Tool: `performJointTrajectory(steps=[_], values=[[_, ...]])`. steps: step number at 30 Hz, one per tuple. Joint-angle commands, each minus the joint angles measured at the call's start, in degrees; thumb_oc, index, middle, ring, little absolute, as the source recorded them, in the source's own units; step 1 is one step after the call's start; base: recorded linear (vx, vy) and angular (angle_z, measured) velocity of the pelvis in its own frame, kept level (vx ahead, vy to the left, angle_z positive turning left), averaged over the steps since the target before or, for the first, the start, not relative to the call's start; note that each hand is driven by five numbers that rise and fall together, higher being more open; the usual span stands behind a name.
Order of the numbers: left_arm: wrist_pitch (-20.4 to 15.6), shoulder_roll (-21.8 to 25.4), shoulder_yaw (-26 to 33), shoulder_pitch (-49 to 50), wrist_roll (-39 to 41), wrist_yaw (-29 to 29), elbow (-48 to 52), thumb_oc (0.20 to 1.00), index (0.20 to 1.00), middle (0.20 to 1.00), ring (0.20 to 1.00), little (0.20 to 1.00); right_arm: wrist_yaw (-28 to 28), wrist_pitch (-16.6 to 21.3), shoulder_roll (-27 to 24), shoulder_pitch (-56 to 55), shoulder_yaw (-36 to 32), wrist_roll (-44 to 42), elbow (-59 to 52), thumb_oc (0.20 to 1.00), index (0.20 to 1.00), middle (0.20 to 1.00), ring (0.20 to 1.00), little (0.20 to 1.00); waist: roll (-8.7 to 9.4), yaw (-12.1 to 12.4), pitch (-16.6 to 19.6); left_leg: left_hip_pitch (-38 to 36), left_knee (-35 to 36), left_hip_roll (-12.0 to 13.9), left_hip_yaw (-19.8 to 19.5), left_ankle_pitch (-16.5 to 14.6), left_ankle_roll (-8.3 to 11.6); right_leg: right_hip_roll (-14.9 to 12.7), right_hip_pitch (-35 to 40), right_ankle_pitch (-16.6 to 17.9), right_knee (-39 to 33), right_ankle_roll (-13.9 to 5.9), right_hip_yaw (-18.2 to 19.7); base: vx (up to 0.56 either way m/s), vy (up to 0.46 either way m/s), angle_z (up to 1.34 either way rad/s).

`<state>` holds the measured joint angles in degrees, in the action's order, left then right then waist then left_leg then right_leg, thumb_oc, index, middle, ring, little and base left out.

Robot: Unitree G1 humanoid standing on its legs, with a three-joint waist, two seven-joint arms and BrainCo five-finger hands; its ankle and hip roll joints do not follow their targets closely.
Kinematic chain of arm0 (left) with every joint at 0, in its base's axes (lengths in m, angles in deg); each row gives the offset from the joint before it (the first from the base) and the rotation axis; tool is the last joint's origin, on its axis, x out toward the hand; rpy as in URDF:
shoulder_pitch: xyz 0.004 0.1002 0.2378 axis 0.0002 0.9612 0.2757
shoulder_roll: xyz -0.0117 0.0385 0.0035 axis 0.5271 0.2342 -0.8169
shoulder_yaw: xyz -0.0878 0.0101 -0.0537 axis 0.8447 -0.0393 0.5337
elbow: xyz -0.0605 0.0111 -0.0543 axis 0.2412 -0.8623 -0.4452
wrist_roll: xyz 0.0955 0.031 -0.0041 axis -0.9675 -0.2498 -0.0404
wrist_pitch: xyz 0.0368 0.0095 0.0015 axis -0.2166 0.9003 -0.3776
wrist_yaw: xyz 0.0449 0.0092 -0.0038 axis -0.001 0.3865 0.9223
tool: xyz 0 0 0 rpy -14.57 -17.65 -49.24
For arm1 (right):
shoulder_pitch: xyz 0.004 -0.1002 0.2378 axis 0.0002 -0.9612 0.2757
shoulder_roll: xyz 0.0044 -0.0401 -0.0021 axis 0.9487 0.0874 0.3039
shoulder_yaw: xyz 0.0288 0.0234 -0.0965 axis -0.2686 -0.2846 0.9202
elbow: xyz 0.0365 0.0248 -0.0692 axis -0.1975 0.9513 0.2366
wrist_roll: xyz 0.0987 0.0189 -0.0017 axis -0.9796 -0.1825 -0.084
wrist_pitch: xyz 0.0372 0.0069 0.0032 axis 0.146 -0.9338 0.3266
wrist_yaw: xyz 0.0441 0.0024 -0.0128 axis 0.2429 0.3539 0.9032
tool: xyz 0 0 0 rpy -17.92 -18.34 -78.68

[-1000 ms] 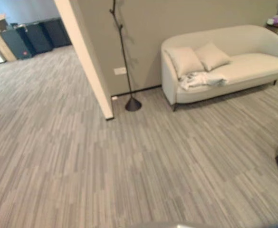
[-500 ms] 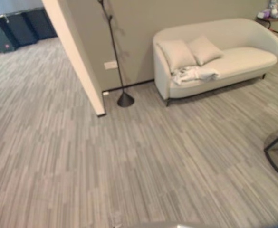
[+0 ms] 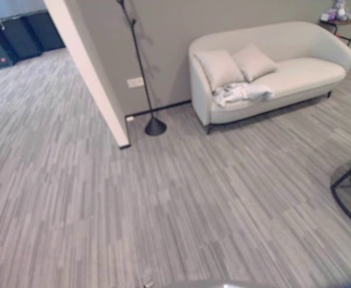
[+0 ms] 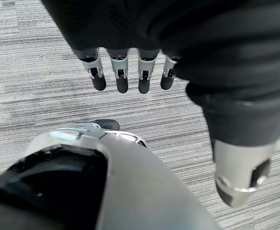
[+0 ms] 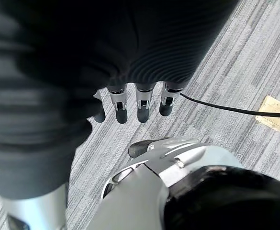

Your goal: Hang the clothes on the sofa on the clothes rack.

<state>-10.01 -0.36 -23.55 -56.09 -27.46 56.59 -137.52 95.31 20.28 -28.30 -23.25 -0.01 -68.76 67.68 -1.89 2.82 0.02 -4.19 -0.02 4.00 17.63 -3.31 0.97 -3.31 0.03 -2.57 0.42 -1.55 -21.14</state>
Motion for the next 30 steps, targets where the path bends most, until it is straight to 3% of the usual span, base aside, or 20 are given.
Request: performJointTrajectory(steps=[1,26,28,29,30], values=[[-0.2,-2.4,1.2,-1.6,-1.8,0.1,-3.0,1.0,1.0,1.0,1.0,1.0,0.2,0.0,2.1,2.7,2.9,1.3,4.0,1.0,1.0,1.0,1.0,1.0,2.63,-0.4,1.6,0.7,5.0,-0.8,-3.1,4.7,2.27,-5.0,2.3,4.6,-5.4,-4.41,-3.1,0.05,-0.032,0.01],[0.0,-1.4,1.8,-2.9,0.0,1.2,-2.8,1.0,1.0,1.0,1.0,1.0,0.0,0.3,1.5,2.7,4.4,1.5,1.5,1.0,1.0,1.0,1.0,1.0,2.08,-0.9,-1.1,1.0,4.5,0.3,-3.1,4.3,3.09,-3.3,1.4,3.4,-5.4,-3.65,-2.1,0.02,-0.027,0.01],[-0.5,-0.7,2.2,-3.5,2.5,1.8,-1.2,1.0,1.0,1.0,1.0,1.0,-0.1,0.7,1.1,3.7,4.7,0.9,0.7,1.0,1.0,1.0,1.0,1.0,2.44,-0.8,-2.9,5.0,-7.5,2.1,-2.8,0.0,4.31,-2.5,1.7,1.7,-5.4,-2.77,-0.6,0.01,-0.21,-0.11],[-0.6,-0.3,2.9,-4.0,4.5,2.1,0.3,1.0,1.0,1.0,1.0,1.0,-0.3,0.9,0.8,4.0,4.6,0.3,0.3,1.0,1.0,1.0,1.0,1.0,2.43,-0.1,-4.7,10.0,-19.5,4.8,-3.7,0.7,5.41,-1.2,2.3,0.9,-5.4,-1.15,-0.4,0.07,-0.281,-0.41],[-0.6,0.0,3.6,-3.9,6.6,2.4,1.3,1.0,1.0,1.0,1.0,1.0,-0.7,0.9,0.7,3.9,4.4,0.0,0.3,1.0,1.0,1.0,1.0,1.0,2.22,0.8,-5.8,13.2,-27.1,6.4,-4.8,3.0,5.86,0.0,3.7,-0.3,-5.4,0.22,-0.6,0.07,-0.276,-0.56]])
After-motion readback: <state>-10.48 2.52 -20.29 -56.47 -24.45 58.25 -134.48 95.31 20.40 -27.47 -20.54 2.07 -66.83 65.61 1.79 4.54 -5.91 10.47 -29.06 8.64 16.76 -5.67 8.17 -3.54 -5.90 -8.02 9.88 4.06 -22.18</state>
